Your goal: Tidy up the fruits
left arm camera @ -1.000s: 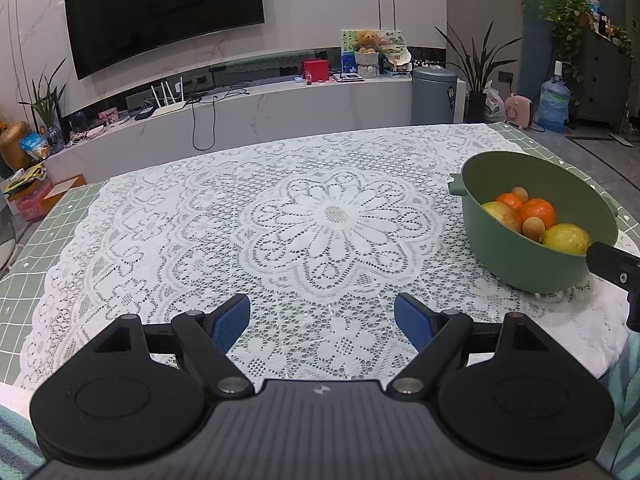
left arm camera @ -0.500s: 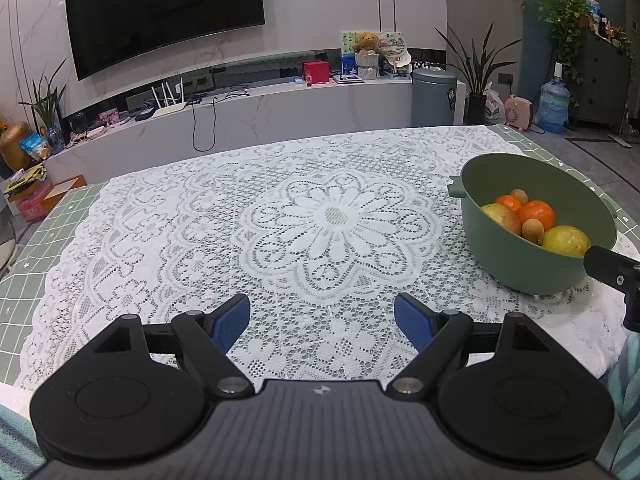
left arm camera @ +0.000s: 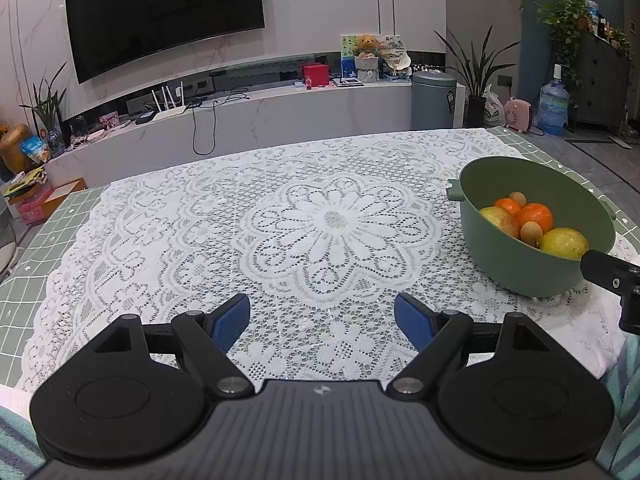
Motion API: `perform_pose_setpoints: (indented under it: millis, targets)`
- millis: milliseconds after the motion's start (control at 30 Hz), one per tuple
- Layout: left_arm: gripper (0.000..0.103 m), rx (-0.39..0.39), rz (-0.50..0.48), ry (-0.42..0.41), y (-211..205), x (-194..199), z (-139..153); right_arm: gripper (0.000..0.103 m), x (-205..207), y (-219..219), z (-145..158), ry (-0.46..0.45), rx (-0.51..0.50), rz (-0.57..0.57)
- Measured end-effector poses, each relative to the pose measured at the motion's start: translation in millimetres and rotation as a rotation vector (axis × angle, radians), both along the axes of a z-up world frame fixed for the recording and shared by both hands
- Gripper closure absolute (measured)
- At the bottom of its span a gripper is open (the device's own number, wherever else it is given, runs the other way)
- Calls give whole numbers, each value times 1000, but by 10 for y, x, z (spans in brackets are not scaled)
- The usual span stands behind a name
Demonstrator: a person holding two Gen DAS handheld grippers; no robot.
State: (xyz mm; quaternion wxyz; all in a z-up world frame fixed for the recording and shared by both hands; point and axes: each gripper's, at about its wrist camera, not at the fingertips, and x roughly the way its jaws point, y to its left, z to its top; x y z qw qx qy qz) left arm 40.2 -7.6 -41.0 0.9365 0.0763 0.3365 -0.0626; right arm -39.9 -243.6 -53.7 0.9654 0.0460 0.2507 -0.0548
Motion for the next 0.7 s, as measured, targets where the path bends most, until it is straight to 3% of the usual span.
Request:
perform_pose_setpoints:
  millis: [700]
  targets:
    - [8,-32,-23,-55,16,-70,121,4,-3,21,-16,7,-7,4]
